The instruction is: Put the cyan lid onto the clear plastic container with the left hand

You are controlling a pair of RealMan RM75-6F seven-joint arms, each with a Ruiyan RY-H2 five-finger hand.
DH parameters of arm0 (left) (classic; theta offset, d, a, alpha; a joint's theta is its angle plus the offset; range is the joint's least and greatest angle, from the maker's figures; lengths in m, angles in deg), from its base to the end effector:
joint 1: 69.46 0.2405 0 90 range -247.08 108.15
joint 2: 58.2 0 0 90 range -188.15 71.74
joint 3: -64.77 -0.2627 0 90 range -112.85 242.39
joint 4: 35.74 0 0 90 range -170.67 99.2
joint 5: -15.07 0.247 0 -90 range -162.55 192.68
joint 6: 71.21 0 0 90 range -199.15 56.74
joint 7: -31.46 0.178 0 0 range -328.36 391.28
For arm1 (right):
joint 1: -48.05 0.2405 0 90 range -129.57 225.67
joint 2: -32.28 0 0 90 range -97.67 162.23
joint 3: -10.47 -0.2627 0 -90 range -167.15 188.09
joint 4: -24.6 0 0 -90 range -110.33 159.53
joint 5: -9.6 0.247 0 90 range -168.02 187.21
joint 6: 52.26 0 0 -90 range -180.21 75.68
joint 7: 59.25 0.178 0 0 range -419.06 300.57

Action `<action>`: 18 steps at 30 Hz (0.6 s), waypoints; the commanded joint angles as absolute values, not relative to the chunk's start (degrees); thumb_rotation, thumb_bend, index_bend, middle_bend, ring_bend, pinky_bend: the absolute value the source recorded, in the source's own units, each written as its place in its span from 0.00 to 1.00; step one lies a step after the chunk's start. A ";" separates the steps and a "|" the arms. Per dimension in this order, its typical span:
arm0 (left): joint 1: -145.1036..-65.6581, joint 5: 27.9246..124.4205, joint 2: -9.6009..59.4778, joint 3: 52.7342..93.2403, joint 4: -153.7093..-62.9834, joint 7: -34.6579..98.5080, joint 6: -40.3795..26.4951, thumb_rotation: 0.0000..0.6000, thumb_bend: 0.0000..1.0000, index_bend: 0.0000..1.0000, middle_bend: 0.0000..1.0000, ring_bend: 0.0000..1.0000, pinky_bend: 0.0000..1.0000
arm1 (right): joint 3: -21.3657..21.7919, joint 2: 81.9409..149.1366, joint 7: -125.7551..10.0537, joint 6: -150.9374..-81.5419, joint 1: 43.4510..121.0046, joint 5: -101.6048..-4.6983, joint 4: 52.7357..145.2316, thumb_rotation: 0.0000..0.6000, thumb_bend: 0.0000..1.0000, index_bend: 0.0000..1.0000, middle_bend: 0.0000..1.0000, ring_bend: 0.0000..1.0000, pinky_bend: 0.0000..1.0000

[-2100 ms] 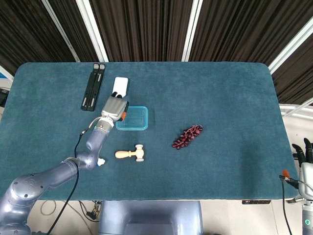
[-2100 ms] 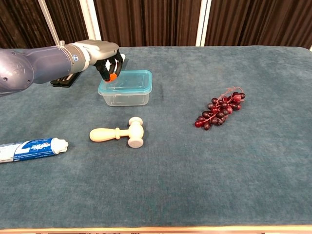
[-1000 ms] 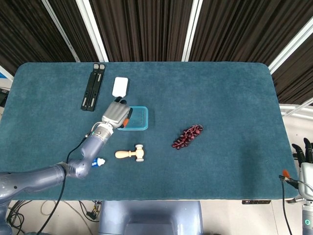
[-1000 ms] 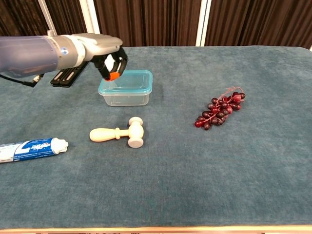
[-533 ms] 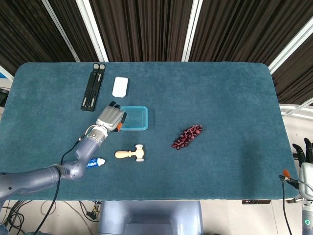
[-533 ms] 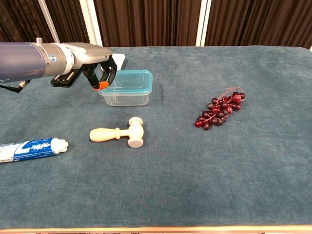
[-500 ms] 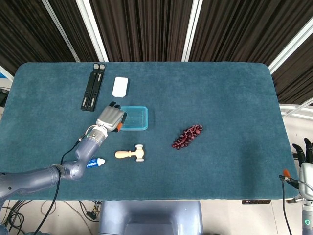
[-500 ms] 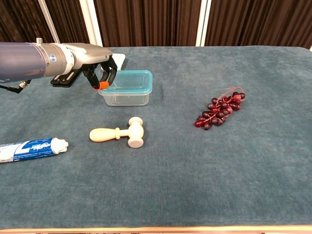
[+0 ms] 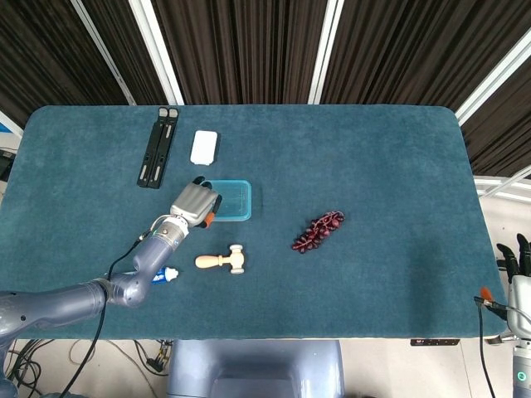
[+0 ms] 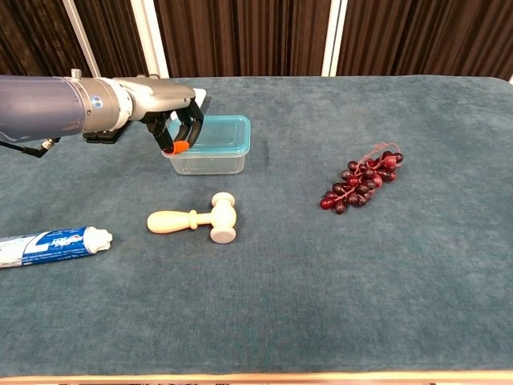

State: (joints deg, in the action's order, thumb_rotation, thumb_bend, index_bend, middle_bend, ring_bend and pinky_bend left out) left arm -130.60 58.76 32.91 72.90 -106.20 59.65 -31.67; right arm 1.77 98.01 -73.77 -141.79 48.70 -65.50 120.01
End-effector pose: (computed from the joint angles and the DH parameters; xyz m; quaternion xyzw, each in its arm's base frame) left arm -0.1137 0.4650 -0.0888 -0.8023 -0.3396 -0.2544 0.4198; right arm -0.3488 -0.2121 0.1545 0.5175 -0.3574 0.3204 0.7084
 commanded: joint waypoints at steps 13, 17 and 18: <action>-130.26 59.13 33.47 71.51 -104.62 59.15 -31.75 1.00 0.49 0.66 0.59 0.20 0.12 | 1.61 98.11 -73.99 -141.91 48.67 -65.22 120.05 1.00 0.29 0.18 0.04 0.03 0.00; -130.15 59.86 33.82 71.13 -104.12 58.96 -31.79 1.00 0.49 0.66 0.59 0.20 0.12 | 1.59 98.11 -73.98 -141.92 48.67 -65.18 120.06 1.00 0.29 0.18 0.04 0.03 0.00; -130.14 59.99 33.89 71.04 -104.04 58.96 -31.78 1.00 0.49 0.66 0.59 0.20 0.12 | 1.58 98.11 -73.99 -141.93 48.67 -65.19 120.07 1.00 0.29 0.18 0.04 0.03 0.00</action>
State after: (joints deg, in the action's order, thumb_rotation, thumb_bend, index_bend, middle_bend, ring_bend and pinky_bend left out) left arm -130.16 59.93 33.83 71.11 -104.10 58.97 -31.77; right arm 1.58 98.11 -73.99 -141.94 48.67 -65.19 120.07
